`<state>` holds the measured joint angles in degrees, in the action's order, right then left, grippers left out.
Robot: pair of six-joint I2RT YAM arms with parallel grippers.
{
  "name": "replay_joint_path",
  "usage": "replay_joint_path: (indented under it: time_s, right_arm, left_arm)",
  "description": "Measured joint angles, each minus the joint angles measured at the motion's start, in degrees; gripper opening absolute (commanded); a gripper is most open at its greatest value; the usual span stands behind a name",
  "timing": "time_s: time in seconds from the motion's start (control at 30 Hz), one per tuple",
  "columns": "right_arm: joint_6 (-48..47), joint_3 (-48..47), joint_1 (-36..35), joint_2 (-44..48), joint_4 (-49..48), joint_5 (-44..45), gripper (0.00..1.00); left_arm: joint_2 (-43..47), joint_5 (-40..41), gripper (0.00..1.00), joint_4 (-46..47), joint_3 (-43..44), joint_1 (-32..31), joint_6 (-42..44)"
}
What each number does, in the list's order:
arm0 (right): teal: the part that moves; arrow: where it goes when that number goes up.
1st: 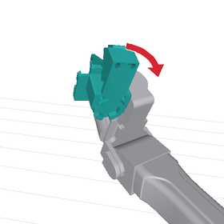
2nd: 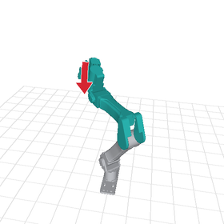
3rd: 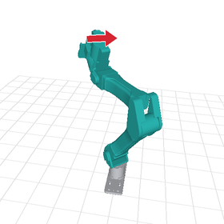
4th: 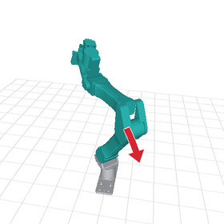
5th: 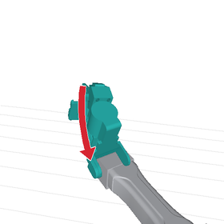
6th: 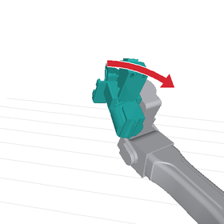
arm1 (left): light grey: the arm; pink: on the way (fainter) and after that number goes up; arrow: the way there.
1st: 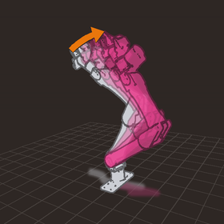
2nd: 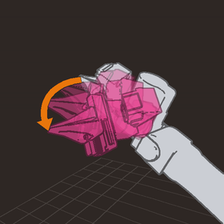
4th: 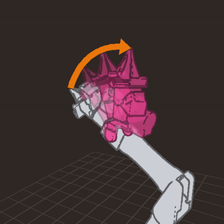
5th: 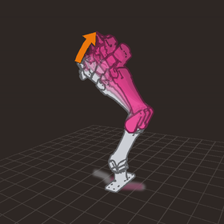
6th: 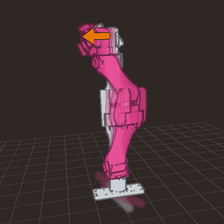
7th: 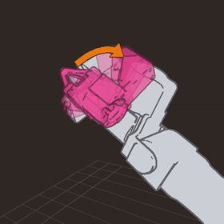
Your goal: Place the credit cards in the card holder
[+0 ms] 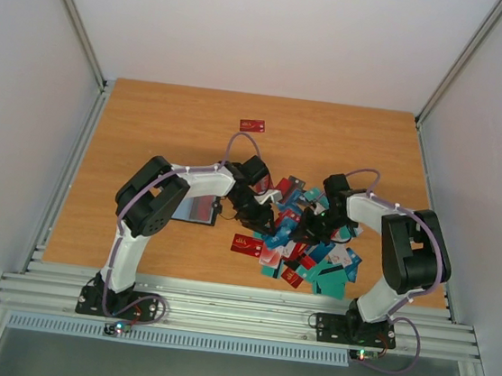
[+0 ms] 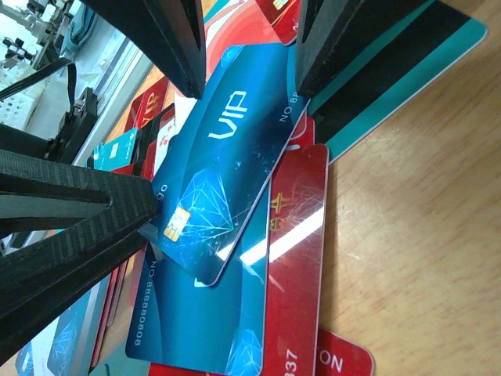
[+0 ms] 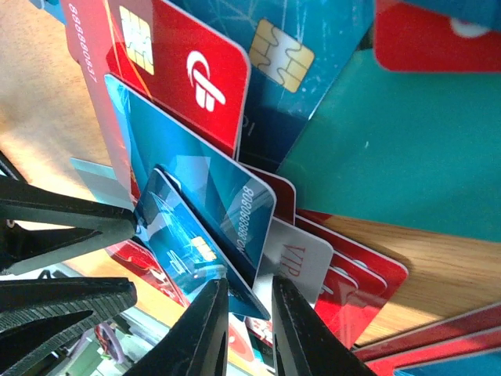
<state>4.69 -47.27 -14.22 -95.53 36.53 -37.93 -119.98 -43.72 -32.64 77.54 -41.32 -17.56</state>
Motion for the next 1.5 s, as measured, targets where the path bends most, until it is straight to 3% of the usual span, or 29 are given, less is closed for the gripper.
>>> replay_joint_path:
  time_s: [0.33, 0.53, 0.8, 0.97, 1.17, 1.5]
  right_arm:
    - [0.4, 0.7, 0.2, -0.2, -1.0, -0.7, 0.02]
    - [0.4, 0.7, 0.2, 0.4, -0.8, -0.9, 0.01]
    - [-0.5, -0.8, 0.1, 2.9, 3.1, -1.2, 0.01]
    - [-2.7, -4.9, 0.1, 5.4, 8.2, -2.1, 0.01]
    - [-6.9, -10.8, 0.1, 8.1, 12.2, -5.1, 0.01]
    - [-11.5, -16.7, -3.1, 10.5, 12.6, -17.3, 0.01]
  left_arm:
    - [0.0, 0.0, 0.34, 0.1, 0.0, 0.0, 0.0]
    - [0.0, 0.0, 0.35, 0.1, 0.0, 0.0, 0.0]
    - [1.9, 2.0, 0.51, -2.6, 0.2, -0.4, 0.4]
    - [7.4, 3.8, 0.55, -6.5, 1.8, 0.9, 1.6]
    - [16.7, 2.4, 0.57, -8.8, 3.5, 7.7, 3.1]
    - [29.8, -10.5, 0.57, -9.9, -3.3, 20.2, 7.7]
